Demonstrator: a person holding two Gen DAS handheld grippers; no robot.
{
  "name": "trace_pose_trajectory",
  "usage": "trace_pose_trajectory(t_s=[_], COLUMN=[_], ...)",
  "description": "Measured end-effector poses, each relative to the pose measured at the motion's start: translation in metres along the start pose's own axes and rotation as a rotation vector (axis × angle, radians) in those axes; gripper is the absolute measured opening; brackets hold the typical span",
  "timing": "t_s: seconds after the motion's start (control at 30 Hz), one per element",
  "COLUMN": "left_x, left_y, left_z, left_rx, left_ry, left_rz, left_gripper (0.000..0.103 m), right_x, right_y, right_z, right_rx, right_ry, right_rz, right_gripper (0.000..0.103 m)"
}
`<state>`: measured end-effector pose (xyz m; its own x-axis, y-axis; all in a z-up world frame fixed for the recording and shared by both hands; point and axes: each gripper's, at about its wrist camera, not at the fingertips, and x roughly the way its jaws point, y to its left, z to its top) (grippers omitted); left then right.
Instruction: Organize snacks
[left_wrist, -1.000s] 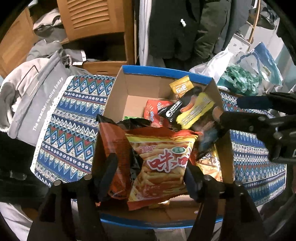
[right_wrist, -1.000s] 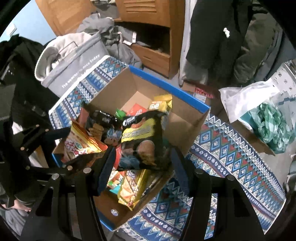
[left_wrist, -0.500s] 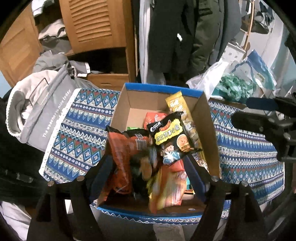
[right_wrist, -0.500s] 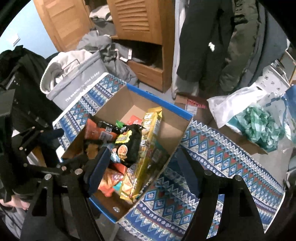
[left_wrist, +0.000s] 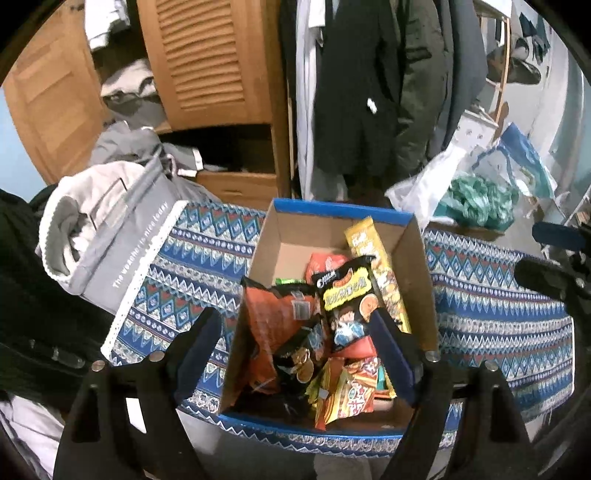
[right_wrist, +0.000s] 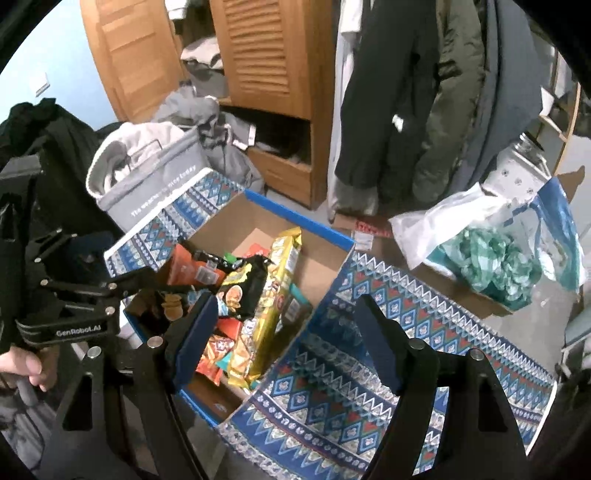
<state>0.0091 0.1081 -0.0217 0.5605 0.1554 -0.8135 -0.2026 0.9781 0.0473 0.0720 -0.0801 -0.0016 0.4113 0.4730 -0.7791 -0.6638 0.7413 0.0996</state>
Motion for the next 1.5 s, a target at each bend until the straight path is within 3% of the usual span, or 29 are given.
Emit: trace_pose_trajectory(t_s=[0.37,1.5], left_x=[-0.015,-0.022], left_y=[-0.019,-0.033], left_z=[-0.003,0.002], left_rx=[0.027,0.04], left_ry=[-0.032,-0.057], left_rz=[-0.025,0.014], left_gripper=[0.088,0.088], right_x=[-0.025,-0.016], right_y=[-0.008,-0.026], right_z=[-0.008,-0.021], right_rx=[0.008,0.055], right_ry=[-0.06,-0.013], right_rz=[0.011,0.041], right_gripper=[0.078,0.078])
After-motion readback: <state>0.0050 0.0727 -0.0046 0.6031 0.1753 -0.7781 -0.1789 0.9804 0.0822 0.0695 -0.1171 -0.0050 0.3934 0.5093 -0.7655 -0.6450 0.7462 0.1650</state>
